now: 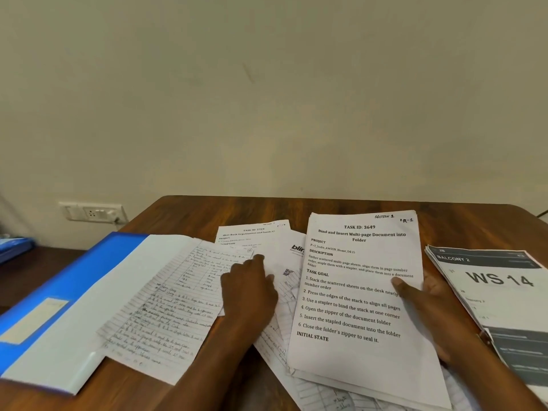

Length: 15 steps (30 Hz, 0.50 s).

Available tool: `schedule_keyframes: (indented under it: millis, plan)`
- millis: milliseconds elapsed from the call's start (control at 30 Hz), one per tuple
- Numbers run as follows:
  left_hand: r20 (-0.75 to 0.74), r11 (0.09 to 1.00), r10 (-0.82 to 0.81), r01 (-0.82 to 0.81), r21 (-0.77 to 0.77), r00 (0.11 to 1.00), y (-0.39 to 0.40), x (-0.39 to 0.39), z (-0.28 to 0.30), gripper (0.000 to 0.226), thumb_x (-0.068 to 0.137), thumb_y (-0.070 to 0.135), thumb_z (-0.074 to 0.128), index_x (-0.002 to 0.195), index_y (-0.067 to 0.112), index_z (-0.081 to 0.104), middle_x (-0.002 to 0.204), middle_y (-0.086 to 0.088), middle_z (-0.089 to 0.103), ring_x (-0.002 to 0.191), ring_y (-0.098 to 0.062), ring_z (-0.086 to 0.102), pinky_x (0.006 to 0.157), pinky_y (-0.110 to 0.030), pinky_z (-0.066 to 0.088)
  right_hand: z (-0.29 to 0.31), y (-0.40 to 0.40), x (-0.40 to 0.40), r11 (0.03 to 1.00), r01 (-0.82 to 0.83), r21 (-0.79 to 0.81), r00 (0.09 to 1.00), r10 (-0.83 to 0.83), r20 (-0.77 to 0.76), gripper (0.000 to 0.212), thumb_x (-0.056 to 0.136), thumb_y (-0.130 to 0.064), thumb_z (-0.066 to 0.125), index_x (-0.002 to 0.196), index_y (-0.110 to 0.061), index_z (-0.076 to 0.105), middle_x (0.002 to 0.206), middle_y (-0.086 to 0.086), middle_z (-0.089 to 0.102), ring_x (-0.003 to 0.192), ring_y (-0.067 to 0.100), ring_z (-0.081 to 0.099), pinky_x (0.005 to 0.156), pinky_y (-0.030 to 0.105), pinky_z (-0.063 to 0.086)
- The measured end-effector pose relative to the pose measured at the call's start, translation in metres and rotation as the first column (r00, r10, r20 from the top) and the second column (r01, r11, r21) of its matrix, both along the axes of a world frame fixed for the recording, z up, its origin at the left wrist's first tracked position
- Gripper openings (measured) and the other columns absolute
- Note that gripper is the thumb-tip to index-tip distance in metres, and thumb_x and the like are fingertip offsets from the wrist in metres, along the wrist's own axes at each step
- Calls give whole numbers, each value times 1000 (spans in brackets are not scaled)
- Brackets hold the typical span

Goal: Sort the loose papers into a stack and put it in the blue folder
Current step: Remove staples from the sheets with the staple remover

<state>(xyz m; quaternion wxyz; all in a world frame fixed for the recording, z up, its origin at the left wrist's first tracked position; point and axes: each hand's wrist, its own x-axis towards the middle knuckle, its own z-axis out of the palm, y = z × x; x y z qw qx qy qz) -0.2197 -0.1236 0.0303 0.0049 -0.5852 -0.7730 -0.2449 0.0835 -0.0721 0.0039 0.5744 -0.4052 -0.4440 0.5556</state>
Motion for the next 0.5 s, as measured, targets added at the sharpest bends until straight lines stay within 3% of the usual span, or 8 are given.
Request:
schedule_keyframes:
  millis: [200, 300, 333, 500]
  plan:
    - [-39, 980, 131, -136, -143, 991, 8, -26, -11, 83, 83, 87, 49, 139, 26, 52, 142, 4, 60, 134, -25, 52, 116, -58, 33, -7, 3, 3, 999, -39, 14, 999, 39, -8, 67, 69, -39, 87, 130, -18, 68, 130, 10, 73, 120, 37, 70, 109, 67, 45]
    - [-73, 974, 136, -146, -172, 988, 10, -29, -14, 93, 76, 96, 41, 133, 24, 55, 143, 2, 59, 137, -27, 48, 116, -62, 31, -9, 6, 3, 999, -26, 23, 1000, 26, -7, 39, 90, -15, 73, 129, -16, 68, 129, 11, 74, 119, 38, 70, 108, 68, 46]
    - [-75, 974, 137, -148, -171, 988, 10, -29, -15, 95, 75, 97, 40, 132, 24, 56, 143, 2, 58, 137, -27, 48, 116, -62, 31, -9, 6, 3, 1000, -20, 23, 1000, 20, 7, 39, 90, -15, 72, 128, -16, 68, 128, 11, 74, 118, 37, 71, 108, 68, 46]
    - [-63, 974, 157, -165, -152, 986, 10, -30, -13, 104, 69, 100, 44, 138, 22, 53, 147, -1, 55, 138, -28, 46, 116, -61, 33, -5, 3, 0, 999, -10, 37, 1000, 10, 17, 73, 60, -39, 85, 127, -15, 68, 126, 9, 75, 116, 35, 72, 106, 62, 49]
